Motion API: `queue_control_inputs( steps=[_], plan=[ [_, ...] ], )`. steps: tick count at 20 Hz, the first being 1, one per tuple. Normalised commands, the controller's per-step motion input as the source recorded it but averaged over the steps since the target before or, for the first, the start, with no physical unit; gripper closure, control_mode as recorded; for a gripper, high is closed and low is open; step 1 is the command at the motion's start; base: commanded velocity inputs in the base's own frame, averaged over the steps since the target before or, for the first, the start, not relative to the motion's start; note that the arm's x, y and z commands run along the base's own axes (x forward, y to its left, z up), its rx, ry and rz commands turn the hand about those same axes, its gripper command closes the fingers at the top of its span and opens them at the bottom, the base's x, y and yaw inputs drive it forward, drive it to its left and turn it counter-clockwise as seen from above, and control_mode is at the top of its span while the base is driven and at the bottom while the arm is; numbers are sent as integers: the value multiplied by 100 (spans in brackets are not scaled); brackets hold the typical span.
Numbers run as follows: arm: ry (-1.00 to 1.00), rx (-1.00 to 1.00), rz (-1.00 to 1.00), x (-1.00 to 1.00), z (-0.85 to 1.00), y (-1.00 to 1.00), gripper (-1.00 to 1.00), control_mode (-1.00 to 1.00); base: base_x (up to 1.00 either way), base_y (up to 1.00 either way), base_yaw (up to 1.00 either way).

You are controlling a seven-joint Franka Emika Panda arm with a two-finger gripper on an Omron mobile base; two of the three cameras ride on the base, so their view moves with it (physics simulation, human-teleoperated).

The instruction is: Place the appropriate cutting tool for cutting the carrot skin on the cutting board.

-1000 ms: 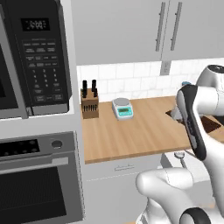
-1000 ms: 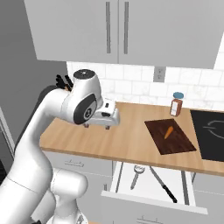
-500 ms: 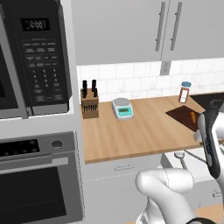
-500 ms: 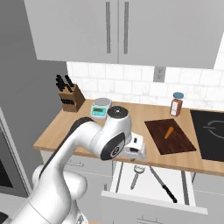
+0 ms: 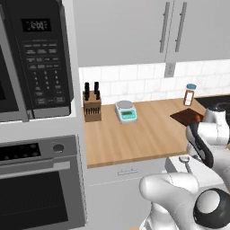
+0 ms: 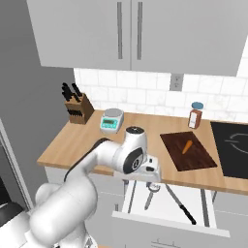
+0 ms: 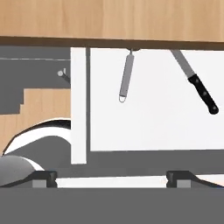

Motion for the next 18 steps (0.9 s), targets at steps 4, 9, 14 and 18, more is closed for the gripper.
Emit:
queue_control_inputs(
  steps=[4,9,14,18],
  plan=[
    [4,0,10,3,-67,-5,-100,-100,0,0,0],
    [0,1,8,-10,-53,-2,-100,-100,0,0,0],
    [0,3,2,4,-55,0,-100,-100,0,0,0],
    [0,2,0,0,-64,-3,-100,-100,0,0,0]
  ],
)
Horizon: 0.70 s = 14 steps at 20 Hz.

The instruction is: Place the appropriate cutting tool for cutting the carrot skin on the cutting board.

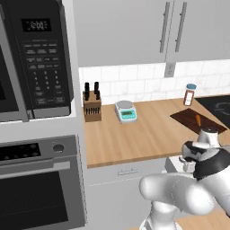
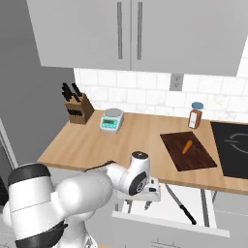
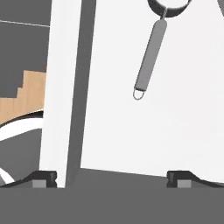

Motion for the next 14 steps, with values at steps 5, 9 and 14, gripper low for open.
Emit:
queue_control_inputs(
  steps=[5,9,14],
  plan=[
    [0,3,0,0,-49,-11,-100,-100,0,0,0],
    [0,3,0,0,-25,-11,-100,-100,0,0,0],
    [0,2,0,-5,-22,-9,-100,-100,0,0,0]
  ],
)
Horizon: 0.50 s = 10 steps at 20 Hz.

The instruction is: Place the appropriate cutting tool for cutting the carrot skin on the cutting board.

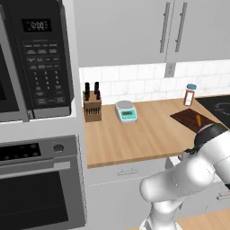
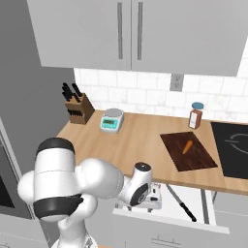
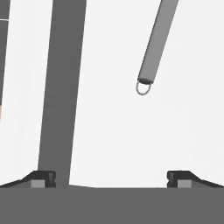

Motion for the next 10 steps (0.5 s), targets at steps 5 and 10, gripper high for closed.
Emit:
queue_control_inputs(
  steps=[5,10],
  plan=[
    [1,0,0,-21,-11,-1,-100,-100,0,0,0],
    [7,1,0,-62,-19,0,-100,-100,0,0,0]
  ],
)
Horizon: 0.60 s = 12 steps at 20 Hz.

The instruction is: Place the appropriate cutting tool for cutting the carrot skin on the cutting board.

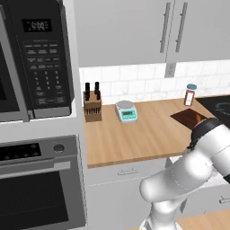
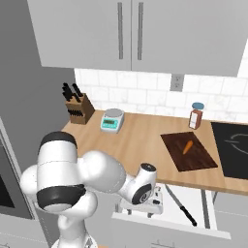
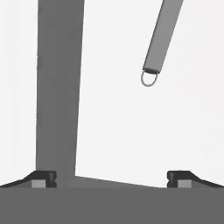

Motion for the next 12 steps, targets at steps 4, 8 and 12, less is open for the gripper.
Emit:
queue_control_inputs(
  steps=[4,8,12],
  plan=[
    [11,1,0,-76,-25,0,-100,-100,0,0,0],
    [5,1,0,-73,-23,0,-100,-100,0,0,0],
    [0,0,0,-27,-2,0,-100,-100,0,0,0]
  ],
)
